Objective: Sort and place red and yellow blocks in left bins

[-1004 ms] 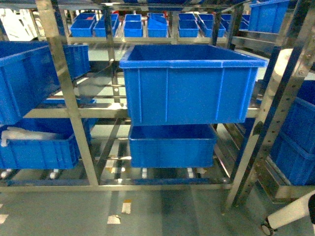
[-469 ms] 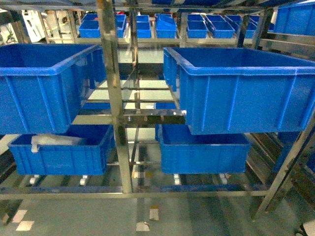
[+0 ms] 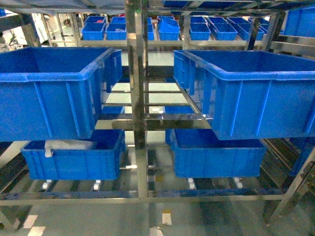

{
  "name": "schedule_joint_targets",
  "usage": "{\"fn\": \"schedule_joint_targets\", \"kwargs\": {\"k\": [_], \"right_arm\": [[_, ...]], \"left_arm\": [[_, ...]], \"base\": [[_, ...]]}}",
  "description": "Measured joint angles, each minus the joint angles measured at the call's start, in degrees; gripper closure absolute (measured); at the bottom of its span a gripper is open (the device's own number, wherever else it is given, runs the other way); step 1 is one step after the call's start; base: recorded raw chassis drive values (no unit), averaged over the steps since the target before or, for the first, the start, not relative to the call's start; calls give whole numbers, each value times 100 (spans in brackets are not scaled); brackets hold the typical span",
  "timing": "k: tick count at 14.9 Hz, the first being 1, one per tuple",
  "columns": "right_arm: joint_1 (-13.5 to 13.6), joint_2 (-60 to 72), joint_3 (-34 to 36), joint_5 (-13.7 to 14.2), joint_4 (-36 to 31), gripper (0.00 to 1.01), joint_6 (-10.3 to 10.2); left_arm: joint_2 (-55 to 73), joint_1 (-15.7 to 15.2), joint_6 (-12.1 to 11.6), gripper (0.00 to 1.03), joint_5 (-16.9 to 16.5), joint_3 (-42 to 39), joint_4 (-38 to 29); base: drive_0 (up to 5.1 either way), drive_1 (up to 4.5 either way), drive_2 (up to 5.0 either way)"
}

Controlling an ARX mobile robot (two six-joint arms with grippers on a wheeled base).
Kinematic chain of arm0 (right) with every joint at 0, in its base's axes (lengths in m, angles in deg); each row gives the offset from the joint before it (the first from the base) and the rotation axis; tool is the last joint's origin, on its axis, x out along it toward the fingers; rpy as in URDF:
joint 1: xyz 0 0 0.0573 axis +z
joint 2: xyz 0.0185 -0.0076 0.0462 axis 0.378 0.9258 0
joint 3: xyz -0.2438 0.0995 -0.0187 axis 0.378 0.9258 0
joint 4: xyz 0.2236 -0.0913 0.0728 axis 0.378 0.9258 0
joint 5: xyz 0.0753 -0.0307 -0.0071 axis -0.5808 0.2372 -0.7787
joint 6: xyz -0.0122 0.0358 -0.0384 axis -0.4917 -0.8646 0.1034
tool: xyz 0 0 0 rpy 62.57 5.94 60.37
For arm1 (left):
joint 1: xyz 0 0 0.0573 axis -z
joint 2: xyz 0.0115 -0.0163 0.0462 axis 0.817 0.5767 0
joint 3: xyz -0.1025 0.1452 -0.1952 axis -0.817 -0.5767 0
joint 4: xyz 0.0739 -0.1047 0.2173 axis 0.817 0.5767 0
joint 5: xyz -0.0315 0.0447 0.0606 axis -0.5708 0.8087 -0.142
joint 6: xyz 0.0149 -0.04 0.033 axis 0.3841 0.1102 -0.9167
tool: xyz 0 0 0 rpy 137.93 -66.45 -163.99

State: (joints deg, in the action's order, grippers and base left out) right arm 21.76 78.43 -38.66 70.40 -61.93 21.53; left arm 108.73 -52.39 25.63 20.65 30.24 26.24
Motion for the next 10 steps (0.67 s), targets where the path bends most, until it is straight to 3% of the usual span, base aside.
{"fn": "schedule_joint_targets", "kwargs": {"k": [10], "right_arm": [[0,57,-2,2,7,72,0]], "left_arm": [[42,9,0,76,-2,13,26]], "base": [[-490,333,142]]}}
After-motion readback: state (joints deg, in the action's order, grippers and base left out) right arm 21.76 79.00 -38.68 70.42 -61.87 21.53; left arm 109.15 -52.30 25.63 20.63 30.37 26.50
